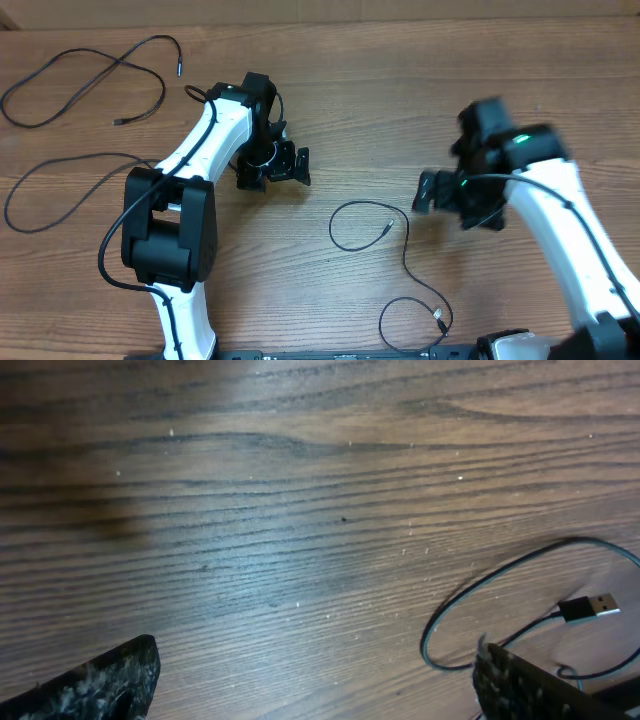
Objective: Untangle cables
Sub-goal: 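Move both grippers toward the last cable in the center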
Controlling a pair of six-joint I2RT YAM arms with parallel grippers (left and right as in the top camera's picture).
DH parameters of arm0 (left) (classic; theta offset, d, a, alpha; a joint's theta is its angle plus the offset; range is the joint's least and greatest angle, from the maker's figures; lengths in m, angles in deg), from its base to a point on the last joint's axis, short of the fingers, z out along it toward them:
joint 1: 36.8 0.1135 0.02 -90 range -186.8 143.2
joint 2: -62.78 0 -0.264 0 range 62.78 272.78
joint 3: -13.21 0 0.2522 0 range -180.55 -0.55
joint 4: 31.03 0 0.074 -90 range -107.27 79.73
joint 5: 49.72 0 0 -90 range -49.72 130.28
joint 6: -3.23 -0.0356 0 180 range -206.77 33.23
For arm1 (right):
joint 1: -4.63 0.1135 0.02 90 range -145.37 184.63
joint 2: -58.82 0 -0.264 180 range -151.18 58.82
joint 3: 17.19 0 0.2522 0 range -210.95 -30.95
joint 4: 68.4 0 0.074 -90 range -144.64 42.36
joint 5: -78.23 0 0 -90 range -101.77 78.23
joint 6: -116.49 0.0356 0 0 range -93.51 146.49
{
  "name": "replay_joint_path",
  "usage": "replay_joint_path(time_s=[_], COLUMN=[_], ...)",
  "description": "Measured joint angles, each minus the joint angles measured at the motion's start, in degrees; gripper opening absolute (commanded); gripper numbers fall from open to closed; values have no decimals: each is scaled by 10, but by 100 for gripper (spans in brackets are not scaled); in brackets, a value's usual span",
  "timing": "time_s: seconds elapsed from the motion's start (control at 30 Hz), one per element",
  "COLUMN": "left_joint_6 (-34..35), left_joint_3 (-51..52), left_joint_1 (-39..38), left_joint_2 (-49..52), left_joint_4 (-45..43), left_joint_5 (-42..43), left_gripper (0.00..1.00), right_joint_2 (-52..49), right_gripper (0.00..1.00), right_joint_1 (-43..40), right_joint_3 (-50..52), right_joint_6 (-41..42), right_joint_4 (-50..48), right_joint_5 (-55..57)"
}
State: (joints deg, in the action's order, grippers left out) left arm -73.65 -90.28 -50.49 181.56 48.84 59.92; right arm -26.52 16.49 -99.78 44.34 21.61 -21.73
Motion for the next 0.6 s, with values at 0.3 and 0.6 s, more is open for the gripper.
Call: replay_joint_path(time_s=[0.3, 0.6], left_joint_6=[0, 0], left_joint_3=[0, 0], left_joint_1=[0, 0], left_joint_2=[0, 0], left_joint_4=[-1, -8], left_joint_5=[1, 1], left_gripper=[100, 100], right_joint_2=[-2, -2], right_gripper=[65, 59], right_joint_1=[26, 72], right_joint_3=[174, 217], right_joint_6=[3, 7], right_joint_4=[-157, -263], right_joint_5=[-71, -86])
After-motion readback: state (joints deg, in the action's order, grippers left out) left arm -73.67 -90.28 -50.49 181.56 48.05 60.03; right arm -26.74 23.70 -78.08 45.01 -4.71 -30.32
